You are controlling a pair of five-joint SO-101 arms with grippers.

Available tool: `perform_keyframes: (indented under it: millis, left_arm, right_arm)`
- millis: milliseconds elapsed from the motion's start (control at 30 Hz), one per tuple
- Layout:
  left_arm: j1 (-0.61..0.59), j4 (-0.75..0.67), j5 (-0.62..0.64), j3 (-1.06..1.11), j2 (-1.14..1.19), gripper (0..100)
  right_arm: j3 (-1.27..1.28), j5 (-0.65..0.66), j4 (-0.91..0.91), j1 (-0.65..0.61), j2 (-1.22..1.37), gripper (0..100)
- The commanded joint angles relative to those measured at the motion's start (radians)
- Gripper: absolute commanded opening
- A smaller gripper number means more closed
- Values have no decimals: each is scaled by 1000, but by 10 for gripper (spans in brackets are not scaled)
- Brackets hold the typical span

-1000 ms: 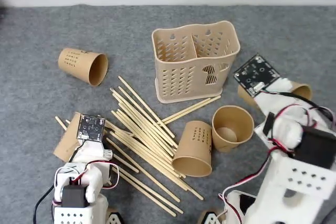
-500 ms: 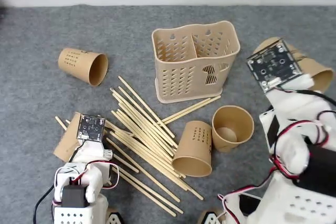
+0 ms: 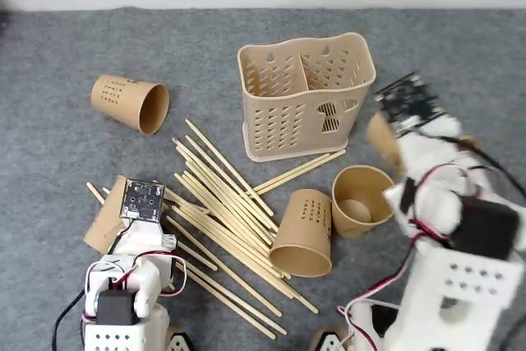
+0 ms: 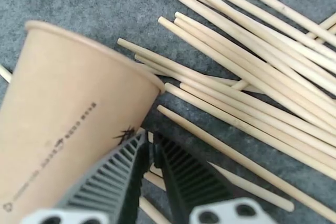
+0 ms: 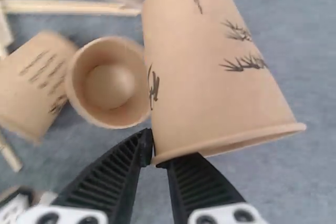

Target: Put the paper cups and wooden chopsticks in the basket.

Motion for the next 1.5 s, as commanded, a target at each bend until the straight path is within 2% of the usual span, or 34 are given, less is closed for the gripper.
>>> perform_keyframes:
  millis: [0,133,200,500,733,800,1000,1233,1467]
  left_arm:
    - [0,5,8,-18,-15,14]
    - [0,5,8,-18,-15,14]
    - [0,5,8,-18,-15,14]
    - [0,5,8,-18,-15,14]
    - [0,5,8,-18,-15,14]
    - [0,5,8,-18,-15,14]
    - [0,5,8,-18,-15,14]
    - [0,5,8,-18,-15,14]
    - [0,5,8,-18,-15,14]
  right_arm:
    - [72,-5,45,-90,-21,10]
    - [143,-2,45,-131,-21,9]
    - [153,41,45,-120,-22,9]
    - [144,319,44,124,-22,9]
    - [117,463,44,157,-24,13]
    - [80,483,44,156,-24,42]
    - [32,491,42,154,-22,202]
    - [35,485,42,62,-22,190]
    - [35,298,42,-108,-22,190]
